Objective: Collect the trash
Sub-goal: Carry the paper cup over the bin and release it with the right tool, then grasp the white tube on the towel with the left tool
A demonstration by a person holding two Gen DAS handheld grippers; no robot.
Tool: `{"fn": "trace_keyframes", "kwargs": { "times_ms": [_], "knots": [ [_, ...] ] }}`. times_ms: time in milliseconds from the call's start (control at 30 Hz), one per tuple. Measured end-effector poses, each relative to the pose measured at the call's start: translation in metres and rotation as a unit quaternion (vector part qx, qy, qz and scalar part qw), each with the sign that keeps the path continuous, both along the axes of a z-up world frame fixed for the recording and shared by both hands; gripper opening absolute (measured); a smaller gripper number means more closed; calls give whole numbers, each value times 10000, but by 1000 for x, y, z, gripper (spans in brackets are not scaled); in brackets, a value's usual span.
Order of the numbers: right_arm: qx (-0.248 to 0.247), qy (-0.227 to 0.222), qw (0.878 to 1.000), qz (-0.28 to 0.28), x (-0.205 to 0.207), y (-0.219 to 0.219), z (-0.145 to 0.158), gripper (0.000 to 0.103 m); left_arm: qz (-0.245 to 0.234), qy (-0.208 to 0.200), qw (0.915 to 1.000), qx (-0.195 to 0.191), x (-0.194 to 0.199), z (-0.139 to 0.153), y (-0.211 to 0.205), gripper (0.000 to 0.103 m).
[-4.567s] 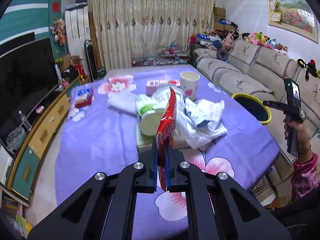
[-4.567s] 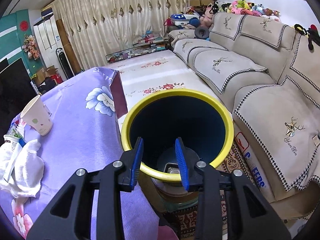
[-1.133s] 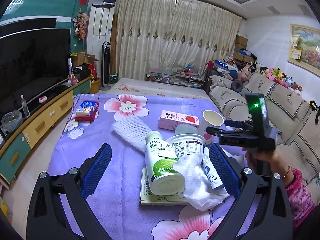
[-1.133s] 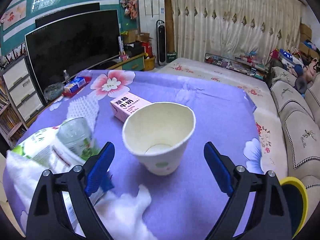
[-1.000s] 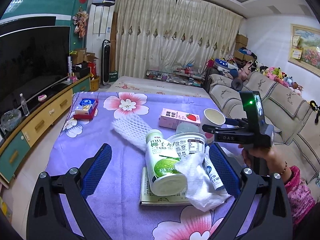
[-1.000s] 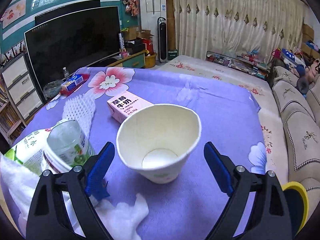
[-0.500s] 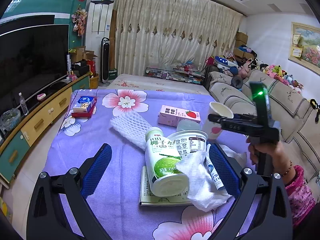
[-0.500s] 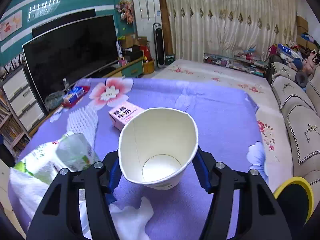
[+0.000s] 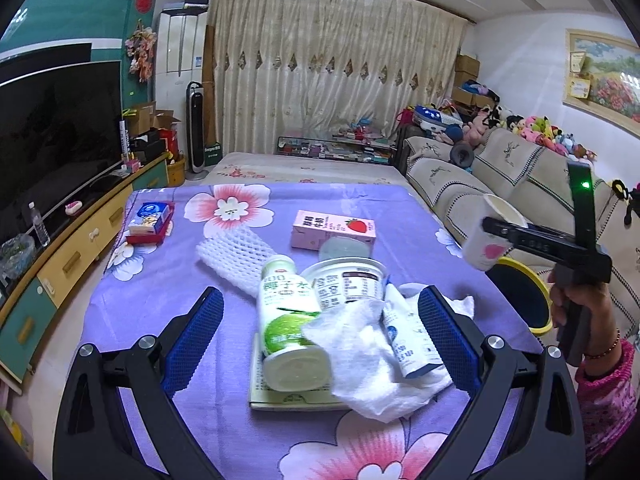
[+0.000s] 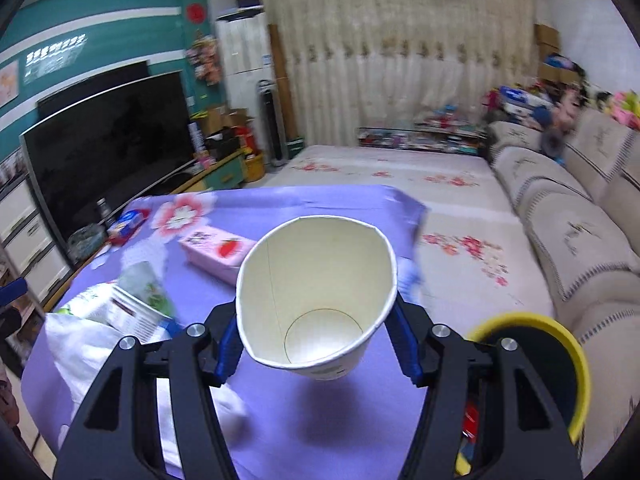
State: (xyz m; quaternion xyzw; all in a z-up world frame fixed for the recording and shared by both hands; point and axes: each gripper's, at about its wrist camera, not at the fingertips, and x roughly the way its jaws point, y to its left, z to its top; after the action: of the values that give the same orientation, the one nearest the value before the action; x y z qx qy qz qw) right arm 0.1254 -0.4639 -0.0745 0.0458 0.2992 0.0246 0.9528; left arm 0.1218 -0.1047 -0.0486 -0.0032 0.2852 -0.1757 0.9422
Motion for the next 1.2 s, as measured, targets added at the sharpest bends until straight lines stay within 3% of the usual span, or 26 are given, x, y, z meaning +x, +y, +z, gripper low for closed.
{"fn": "trace_keyframes", "kwargs": {
  "times_ms": [333, 600, 733, 800, 1200],
  "knots": [
    [107, 431, 9910, -1260, -37, -106, -41, 60, -332, 35, 9993, 166, -7, 1, -36, 96],
    [150, 748, 9799, -1843, -40, -152, -80, 63, -473, 7, 9984, 314, -11, 5, -53, 96],
    [163, 839, 9749, -2057, -40, -166, -91, 66, -510, 13, 9981, 352, -13, 7, -59, 96],
    [180, 850, 9727, -2151, -41, -171, -93, 78, -521, 18, 9980, 362, -13, 6, -59, 96],
    [-18, 601, 9725, -2249, -67, -148, -72, 78, -695, 32, 9963, 502, -19, -1, -58, 96]
  ]
}}
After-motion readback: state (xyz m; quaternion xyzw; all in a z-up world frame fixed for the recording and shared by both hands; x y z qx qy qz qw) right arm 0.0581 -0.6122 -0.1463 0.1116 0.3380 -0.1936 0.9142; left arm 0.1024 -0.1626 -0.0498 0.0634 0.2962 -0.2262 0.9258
